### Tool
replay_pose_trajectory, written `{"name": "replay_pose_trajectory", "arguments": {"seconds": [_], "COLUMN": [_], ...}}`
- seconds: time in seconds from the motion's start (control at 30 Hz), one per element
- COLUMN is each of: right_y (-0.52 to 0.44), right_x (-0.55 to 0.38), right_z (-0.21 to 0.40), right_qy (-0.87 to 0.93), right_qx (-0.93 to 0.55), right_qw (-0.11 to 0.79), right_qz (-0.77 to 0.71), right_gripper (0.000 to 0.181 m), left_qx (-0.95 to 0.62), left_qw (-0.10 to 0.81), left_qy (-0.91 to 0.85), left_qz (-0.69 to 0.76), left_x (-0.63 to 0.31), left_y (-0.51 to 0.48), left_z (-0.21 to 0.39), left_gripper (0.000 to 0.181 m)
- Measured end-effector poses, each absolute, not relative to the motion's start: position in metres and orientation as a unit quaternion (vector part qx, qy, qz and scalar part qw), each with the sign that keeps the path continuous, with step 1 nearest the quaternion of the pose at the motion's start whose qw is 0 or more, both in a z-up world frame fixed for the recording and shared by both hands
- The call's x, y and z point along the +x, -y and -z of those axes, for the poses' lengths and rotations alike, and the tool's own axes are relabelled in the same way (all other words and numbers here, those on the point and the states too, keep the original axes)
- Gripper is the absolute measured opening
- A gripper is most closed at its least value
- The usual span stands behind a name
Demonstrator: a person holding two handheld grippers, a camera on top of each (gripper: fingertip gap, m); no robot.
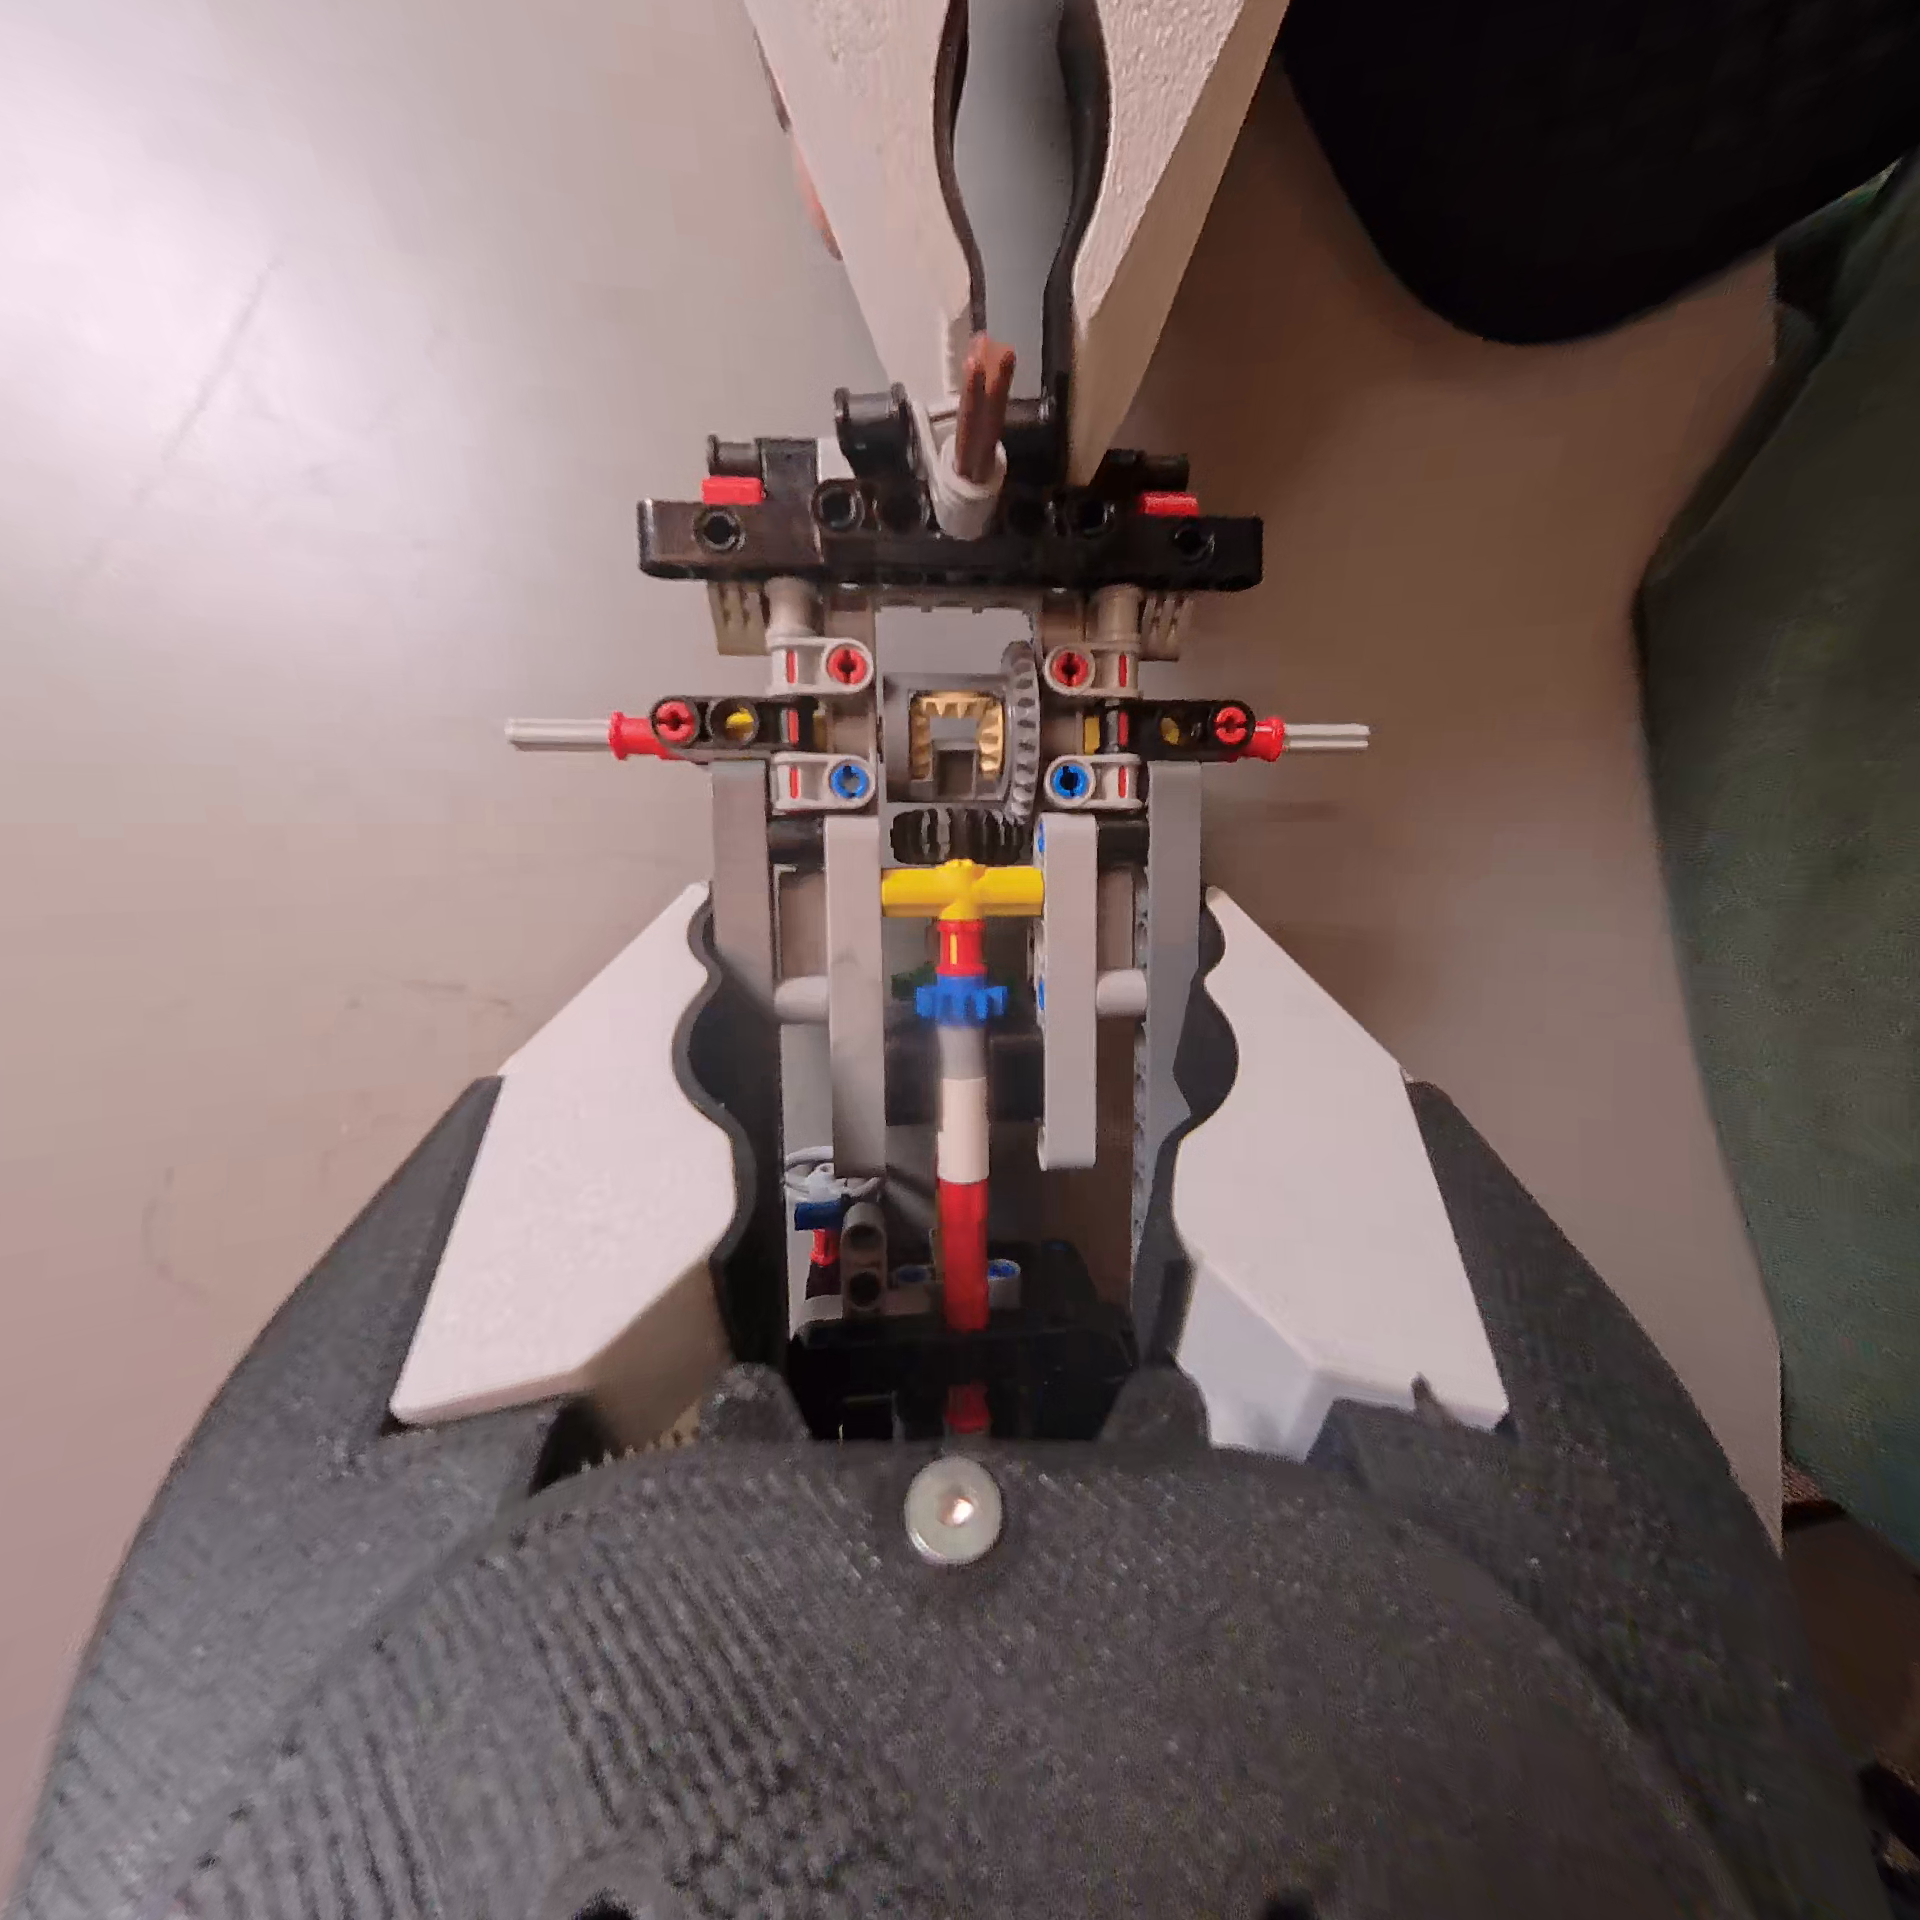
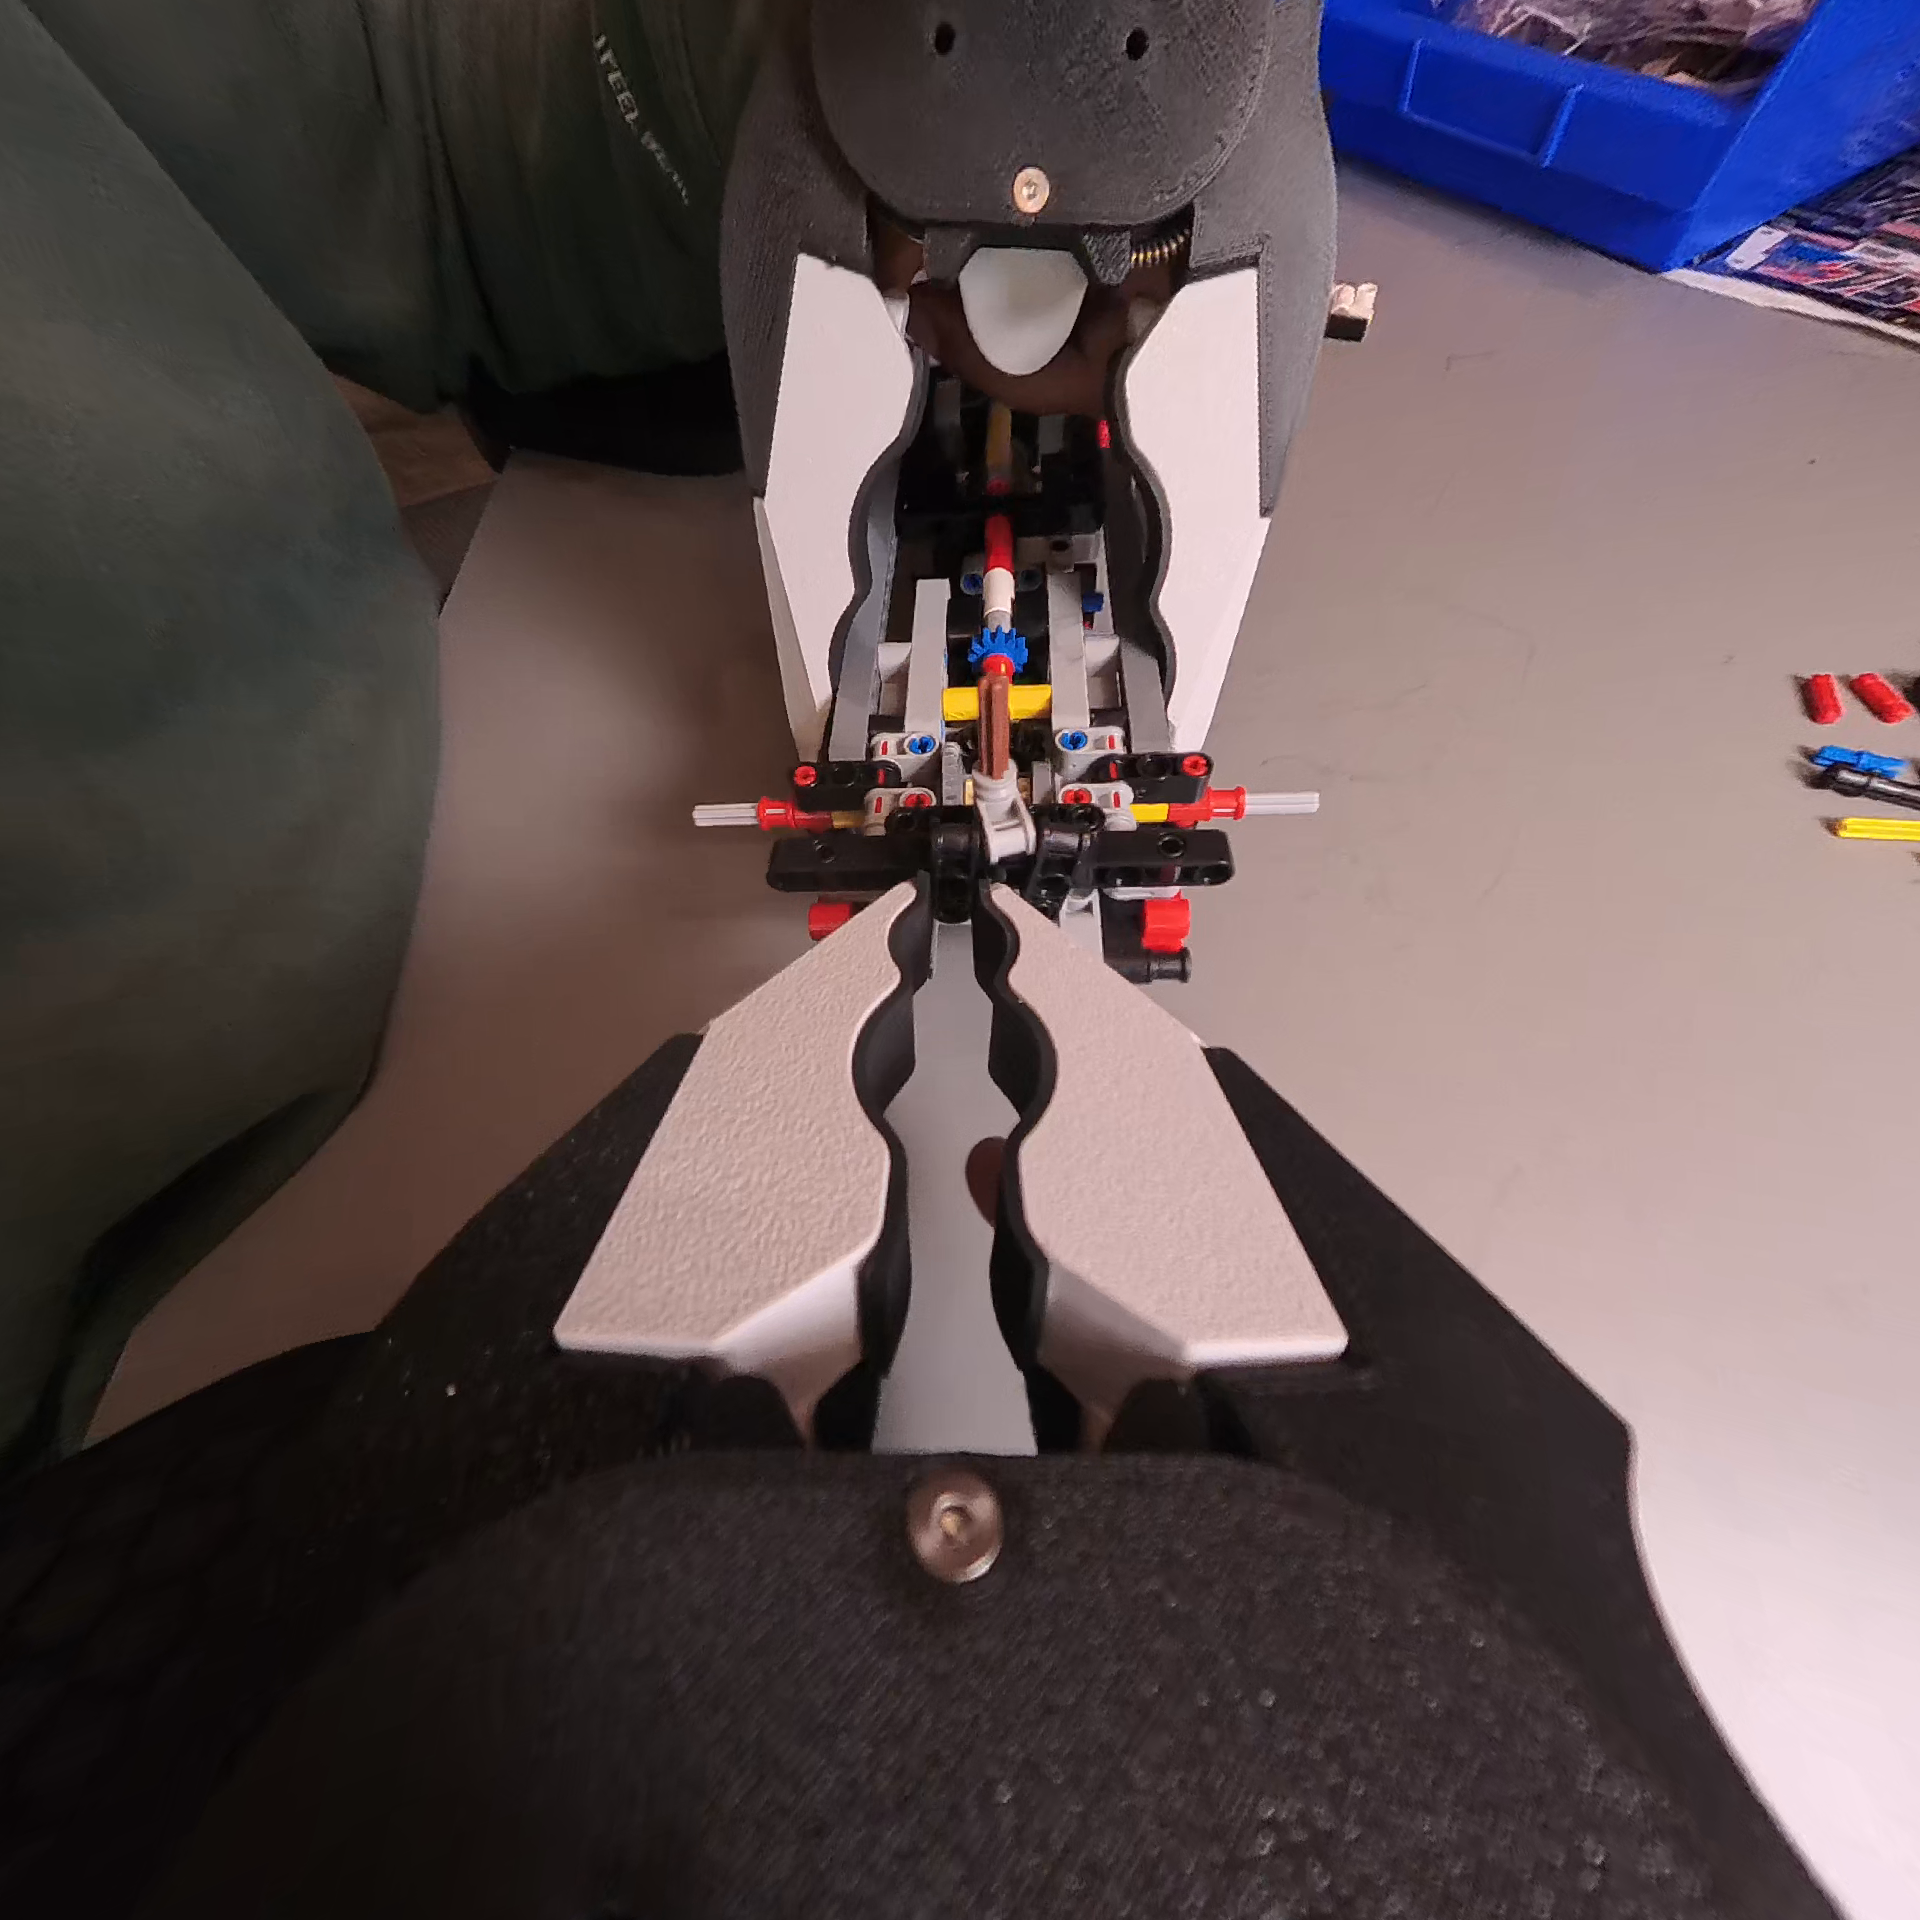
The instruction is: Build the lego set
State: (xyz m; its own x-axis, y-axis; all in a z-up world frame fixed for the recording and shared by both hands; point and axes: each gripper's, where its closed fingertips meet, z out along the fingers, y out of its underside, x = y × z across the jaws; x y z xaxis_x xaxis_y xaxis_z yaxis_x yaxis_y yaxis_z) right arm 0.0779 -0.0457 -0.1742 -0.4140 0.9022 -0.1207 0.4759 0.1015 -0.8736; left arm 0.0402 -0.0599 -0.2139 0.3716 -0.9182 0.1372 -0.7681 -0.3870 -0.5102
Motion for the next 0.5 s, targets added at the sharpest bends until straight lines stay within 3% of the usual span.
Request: {"name": "replay_pose_trajectory", "arguments": {"seconds": [0.5], "right_y": [0.035], "right_x": [0.076], "right_z": [0.164], "right_qy": [0.69], "right_qx": [-0.484], "right_qw": [0.279], "right_qz": [-0.46], "right_gripper": [0.0], "left_qx": [-0.821], "left_qw": [0.201], "left_qy": [-0.495], "left_qz": [0.198], "left_x": [0.034], "left_y": [0.053], "left_z": [0.212], "left_gripper": [0.086]}}
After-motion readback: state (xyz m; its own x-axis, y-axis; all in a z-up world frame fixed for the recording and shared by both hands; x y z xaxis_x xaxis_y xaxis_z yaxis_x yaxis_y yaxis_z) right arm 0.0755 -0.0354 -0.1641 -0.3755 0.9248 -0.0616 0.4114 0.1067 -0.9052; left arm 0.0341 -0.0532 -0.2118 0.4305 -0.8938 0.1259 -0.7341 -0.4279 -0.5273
